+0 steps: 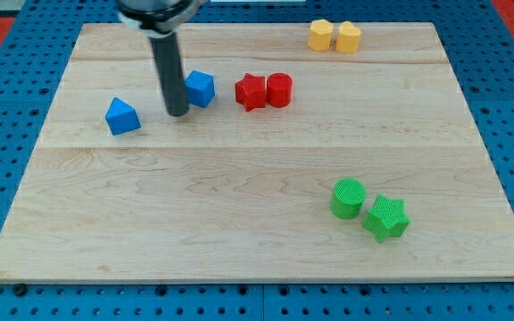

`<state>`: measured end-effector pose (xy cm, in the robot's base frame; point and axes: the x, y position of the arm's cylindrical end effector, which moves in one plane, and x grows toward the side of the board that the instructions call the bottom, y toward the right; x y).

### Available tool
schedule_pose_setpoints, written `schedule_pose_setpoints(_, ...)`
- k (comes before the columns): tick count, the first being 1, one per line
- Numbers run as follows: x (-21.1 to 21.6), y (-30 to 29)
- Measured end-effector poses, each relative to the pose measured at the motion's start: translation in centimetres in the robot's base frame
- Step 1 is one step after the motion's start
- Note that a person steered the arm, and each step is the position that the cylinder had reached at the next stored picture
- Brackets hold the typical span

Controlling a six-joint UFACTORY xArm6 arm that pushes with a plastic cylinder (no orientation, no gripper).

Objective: Move the blue cube to the top left side of the red star

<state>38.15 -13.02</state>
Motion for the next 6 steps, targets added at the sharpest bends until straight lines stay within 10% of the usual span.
schedule_pose_setpoints(2, -5.2, -3.3)
schedule_pose_setpoints(6, -2.3, 3.3)
